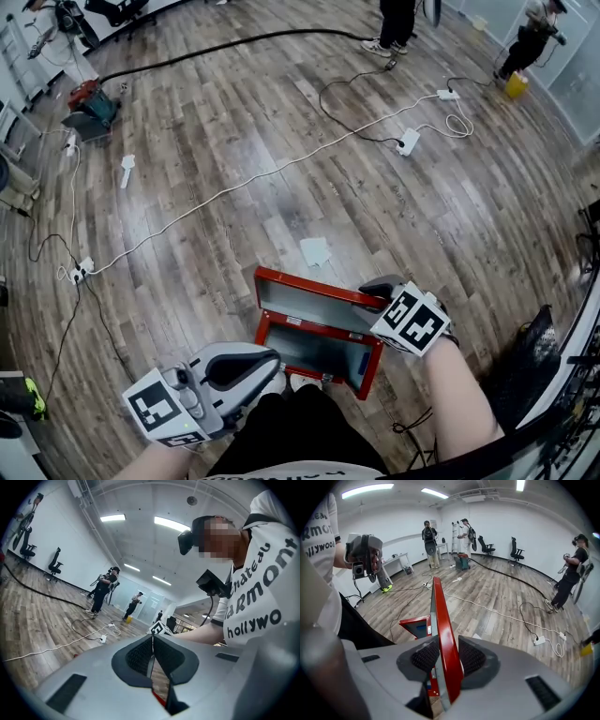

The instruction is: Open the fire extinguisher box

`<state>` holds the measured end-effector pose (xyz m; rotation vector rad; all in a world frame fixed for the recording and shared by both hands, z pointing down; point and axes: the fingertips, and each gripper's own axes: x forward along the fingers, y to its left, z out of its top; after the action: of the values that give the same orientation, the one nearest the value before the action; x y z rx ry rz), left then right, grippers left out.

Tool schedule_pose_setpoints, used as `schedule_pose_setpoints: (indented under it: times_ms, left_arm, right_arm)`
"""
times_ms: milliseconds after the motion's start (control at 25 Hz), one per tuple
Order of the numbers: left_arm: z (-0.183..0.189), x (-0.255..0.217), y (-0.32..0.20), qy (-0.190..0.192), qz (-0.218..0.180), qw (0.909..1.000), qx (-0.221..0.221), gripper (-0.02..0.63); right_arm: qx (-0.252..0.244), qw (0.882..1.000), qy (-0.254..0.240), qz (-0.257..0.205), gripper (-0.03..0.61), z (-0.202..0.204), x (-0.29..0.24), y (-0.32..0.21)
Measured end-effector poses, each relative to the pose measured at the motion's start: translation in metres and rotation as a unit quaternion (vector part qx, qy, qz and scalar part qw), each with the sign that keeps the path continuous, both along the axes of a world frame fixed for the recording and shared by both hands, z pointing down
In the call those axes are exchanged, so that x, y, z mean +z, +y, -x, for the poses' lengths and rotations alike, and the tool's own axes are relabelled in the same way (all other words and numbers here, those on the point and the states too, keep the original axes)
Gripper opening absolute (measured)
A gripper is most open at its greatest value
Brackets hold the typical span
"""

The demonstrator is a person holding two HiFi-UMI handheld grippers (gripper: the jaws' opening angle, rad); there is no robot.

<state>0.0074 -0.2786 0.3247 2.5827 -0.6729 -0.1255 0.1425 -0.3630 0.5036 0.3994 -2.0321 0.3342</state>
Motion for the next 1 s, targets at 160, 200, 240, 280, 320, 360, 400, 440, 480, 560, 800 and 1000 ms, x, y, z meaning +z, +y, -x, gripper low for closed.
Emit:
schedule_pose_setpoints:
  times_ms: [160, 200, 240, 280, 320, 360, 400, 440, 480, 560, 800, 1000]
  left_arm:
    - [-0.007, 0.006, -0.001, -0.005, 0.008, 0.9999, 0.005, 0.011]
    - [-0.008, 0.007, 0.000, -0.009, 0.008, 0.9999, 0.006, 0.011]
    - [-0.008, 0.006, -0.001, -0.012, 0.009, 0.9999, 0.006, 0.011]
    - [-0.008, 0.005, -0.002, -0.015, 0.009, 0.9998, 0.004, 0.011]
    - [-0.008, 0.004, -0.002, -0.017, 0.010, 0.9998, 0.002, 0.011]
    - [-0.007, 0.004, -0.003, -0.020, 0.010, 0.9998, -0.001, 0.011]
    - [-0.007, 0.004, -0.002, -0.023, 0.010, 0.9997, -0.003, 0.011]
    - [-0.007, 0.004, -0.001, -0.026, 0.010, 0.9996, -0.004, 0.011]
    - [-0.007, 0.005, 0.000, -0.029, 0.009, 0.9995, -0.004, 0.011]
    - [-0.008, 0.005, 0.002, -0.031, 0.012, 0.9994, -0.005, 0.011]
    - [-0.005, 0.009, 0.005, -0.039, 0.018, 0.9990, -0.008, 0.011]
    - [0.000, 0.016, 0.007, -0.049, 0.024, 0.9984, -0.011, 0.011]
  right_arm:
    - [-0.004, 1.000, 0.005, -0.009, 0.124, -0.002, 0.008, -0.015]
    - [-0.004, 1.000, 0.004, -0.010, 0.124, -0.003, 0.010, -0.019]
    - [-0.005, 1.000, 0.004, -0.009, 0.123, -0.004, 0.012, -0.024]
    - [-0.006, 1.000, 0.004, -0.008, 0.123, -0.005, 0.013, -0.028]
    - [-0.006, 1.000, 0.004, -0.005, 0.121, -0.006, 0.015, -0.031]
    - [-0.007, 1.000, 0.003, -0.003, 0.121, -0.007, 0.017, -0.035]
    - [-0.008, 1.000, 0.003, -0.002, 0.120, -0.008, 0.020, -0.037]
    - [-0.009, 1.000, 0.002, -0.001, 0.119, -0.009, 0.022, -0.039]
    - [-0.009, 1.000, 0.001, 0.000, 0.118, -0.010, 0.024, -0.041]
    - [-0.010, 1.000, 0.000, 0.000, 0.117, -0.012, 0.028, -0.044]
    - [-0.011, 1.000, -0.001, -0.002, 0.113, -0.014, 0.037, -0.056]
    - [-0.012, 1.000, -0.003, -0.007, 0.109, -0.016, 0.044, -0.064]
